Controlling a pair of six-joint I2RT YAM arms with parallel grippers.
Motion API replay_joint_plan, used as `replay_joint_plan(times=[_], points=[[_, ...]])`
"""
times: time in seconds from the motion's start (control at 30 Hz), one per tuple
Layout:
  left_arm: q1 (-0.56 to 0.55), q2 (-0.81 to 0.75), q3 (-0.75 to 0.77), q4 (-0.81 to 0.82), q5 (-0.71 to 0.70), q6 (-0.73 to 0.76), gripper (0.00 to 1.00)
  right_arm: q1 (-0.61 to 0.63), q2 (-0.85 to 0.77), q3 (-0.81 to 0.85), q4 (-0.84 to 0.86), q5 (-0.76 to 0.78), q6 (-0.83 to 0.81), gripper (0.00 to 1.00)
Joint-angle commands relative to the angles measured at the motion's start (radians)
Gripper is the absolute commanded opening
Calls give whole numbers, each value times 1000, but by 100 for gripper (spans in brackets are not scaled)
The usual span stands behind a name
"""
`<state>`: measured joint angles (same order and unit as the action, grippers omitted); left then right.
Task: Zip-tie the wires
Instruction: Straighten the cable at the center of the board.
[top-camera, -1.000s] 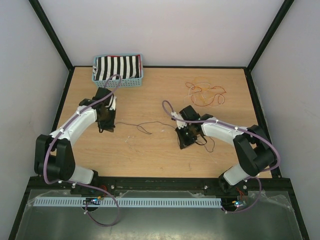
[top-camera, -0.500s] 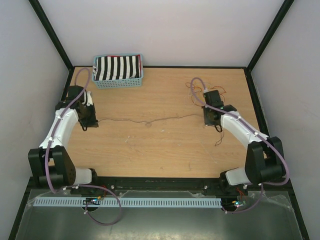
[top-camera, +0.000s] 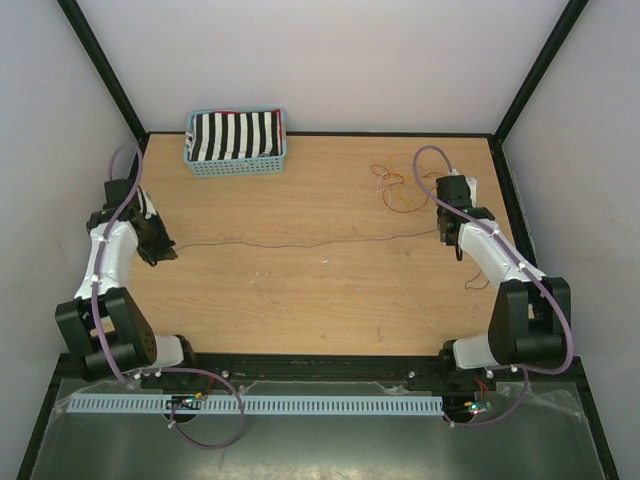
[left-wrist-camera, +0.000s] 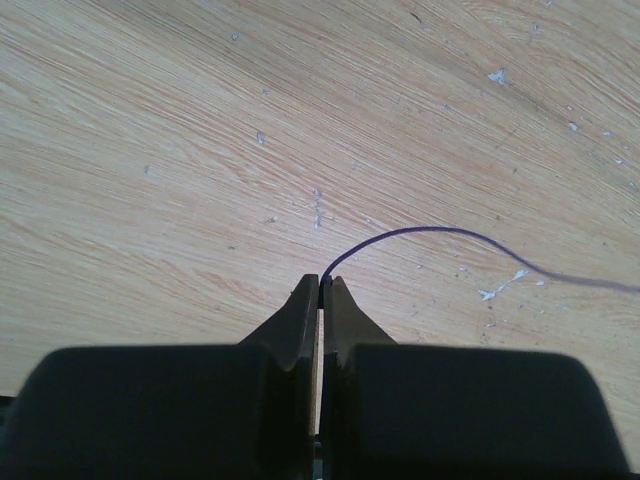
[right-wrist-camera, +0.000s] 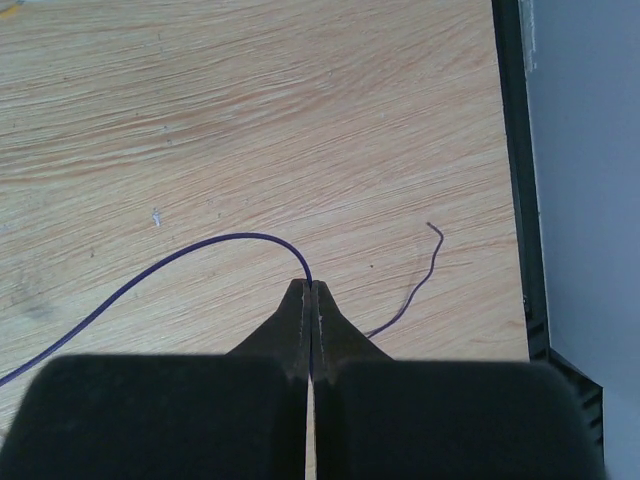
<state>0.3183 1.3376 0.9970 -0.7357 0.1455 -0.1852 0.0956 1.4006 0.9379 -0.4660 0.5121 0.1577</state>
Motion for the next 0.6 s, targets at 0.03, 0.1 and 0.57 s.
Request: replay_joint_plan(times=[0.03,0.1,0.57], points=[[16,4,-19,19,91,-11,0,-1,29,10,-25,-16,4,0],[9,22,-26,19,154,-8,0,0,42,6,-26,-36,3,0],[-25,116,-61,39,284,-22,0,-1,18,2,-30,-221,-17,61]])
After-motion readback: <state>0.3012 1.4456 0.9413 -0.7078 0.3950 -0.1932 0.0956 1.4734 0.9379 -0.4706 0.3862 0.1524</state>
